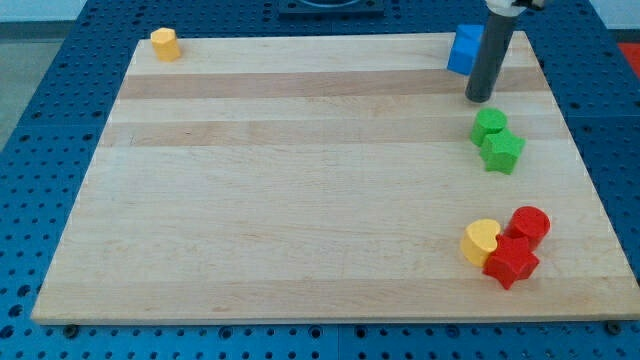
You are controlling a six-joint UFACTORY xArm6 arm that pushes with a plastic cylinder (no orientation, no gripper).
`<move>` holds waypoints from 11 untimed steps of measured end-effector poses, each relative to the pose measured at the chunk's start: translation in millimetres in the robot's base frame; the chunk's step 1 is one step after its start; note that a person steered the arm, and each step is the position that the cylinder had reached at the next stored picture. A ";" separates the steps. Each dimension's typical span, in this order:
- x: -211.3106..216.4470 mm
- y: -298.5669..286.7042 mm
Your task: Move the green star vertically to the yellow heart
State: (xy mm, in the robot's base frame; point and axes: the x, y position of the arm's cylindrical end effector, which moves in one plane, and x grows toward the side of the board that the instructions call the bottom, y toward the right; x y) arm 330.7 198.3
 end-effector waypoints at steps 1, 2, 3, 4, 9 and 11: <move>21.1 30.1; 25.6 30.1; 63.7 30.1; 66.2 29.8; 100.4 -16.4; 137.0 -16.4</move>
